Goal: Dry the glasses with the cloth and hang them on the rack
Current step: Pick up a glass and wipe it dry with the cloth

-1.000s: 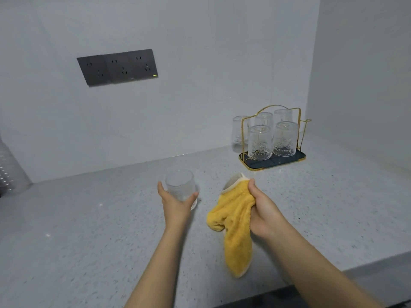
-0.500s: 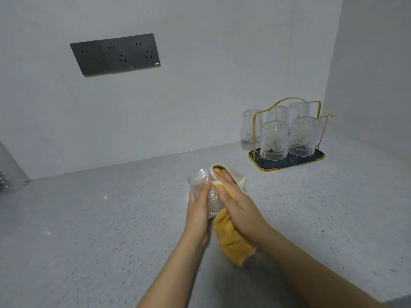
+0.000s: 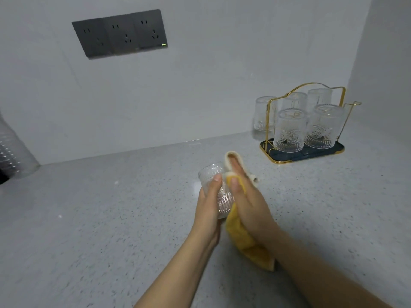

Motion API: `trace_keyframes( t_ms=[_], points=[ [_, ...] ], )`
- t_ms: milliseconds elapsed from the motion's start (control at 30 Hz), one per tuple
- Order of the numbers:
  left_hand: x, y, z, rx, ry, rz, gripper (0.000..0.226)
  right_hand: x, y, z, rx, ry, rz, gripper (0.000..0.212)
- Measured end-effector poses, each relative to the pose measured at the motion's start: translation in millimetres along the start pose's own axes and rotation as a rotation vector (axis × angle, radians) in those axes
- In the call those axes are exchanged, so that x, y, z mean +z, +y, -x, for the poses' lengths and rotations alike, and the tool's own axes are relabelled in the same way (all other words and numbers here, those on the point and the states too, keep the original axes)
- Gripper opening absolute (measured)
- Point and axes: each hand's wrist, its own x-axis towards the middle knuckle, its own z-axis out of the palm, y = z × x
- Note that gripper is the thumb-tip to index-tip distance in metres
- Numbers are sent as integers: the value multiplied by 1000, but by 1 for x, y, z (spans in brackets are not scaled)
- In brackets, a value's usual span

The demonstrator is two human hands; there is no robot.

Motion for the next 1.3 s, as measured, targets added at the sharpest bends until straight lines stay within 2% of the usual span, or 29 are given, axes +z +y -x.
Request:
trace_keyframes(
  t_ms=[67,133,200,300,367,500,567,633,700,800,867,933,1000,1033,1100,1200,1267,1300],
  points=[
    [3,1,1,23,-46,-18,63,-7,2,-11,273,55,-149,37],
    [5,2,2,21,-35,-19,63,-8,5,-8,366,55,-173,36],
    [5,4,2,-14,21,16,66,-2,4,5,224,42,-66,42],
    [3,6,3,-8,44,8,67,3,2,14,-30,-21,37,40],
    [3,6,5,7,-15,-2,63,-3,1,4,-29,-18,-7,41],
    [4,8,10,-2,-90,-28,61,-15,0,-11,464,6,-280,50],
    [3,13,10,-40,-93,14,67,-15,0,-8,532,-9,-333,48],
    [0,18,10,-35,-84,-7,69,-12,-1,-3,499,-1,-343,56],
    [-2,20,8,25,-41,-131,66,-10,-1,0,420,-6,-322,66],
    [-7,25,5,120,37,-270,54,-6,-3,6,279,-35,-203,56],
    [-5,28,6,104,35,-260,59,-1,-5,11,177,-60,-129,49],
    [-6,29,7,72,26,-219,72,4,-6,15,70,-58,-95,55],
    [-10,29,8,33,10,-151,75,6,-7,16,23,-56,-76,60],
    [-10,28,8,6,-9,-115,74,5,-5,15,43,-60,-87,64],
    [-7,26,10,-20,-59,-95,70,0,-2,6,210,-28,-163,71],
    [0,21,14,5,-159,-139,56,-15,-1,-13,557,84,-292,58],
    [2,22,14,32,-175,-149,51,-16,-1,-13,632,82,-376,52],
    [2,22,13,46,-140,-140,54,-14,-1,-8,592,65,-386,50]
  ],
)
